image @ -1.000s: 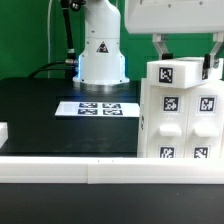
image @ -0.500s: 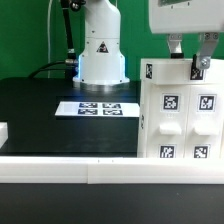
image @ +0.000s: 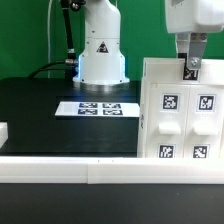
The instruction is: Assemble cabinet
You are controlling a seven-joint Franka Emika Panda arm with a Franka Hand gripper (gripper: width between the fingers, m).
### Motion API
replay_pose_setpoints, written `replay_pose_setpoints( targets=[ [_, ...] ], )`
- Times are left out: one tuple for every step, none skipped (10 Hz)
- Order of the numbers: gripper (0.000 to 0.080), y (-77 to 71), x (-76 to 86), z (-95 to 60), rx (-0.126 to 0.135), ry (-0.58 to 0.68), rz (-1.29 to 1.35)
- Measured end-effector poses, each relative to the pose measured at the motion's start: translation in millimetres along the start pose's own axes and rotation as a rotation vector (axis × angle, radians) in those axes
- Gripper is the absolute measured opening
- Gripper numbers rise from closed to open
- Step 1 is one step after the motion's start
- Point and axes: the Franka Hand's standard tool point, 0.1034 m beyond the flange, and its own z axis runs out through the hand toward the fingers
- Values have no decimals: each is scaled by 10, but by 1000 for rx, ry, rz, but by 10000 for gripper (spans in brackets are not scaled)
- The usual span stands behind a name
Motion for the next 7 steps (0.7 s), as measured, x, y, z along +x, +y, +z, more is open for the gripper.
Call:
replay_pose_setpoints(
  targets=[
    [553,5,-7,8,-1,0,0],
    [634,7,-12,13,-2,0,-7],
    [746,9,-15,14,-2,0,-9],
    [786,10,-18,16,-2,0,-10],
    [786,11,-21,17,-3,0,-12],
    [797,13,-25,18,-3,0,-15],
    [797,14,-28,19,-3,0,-17]
  ],
)
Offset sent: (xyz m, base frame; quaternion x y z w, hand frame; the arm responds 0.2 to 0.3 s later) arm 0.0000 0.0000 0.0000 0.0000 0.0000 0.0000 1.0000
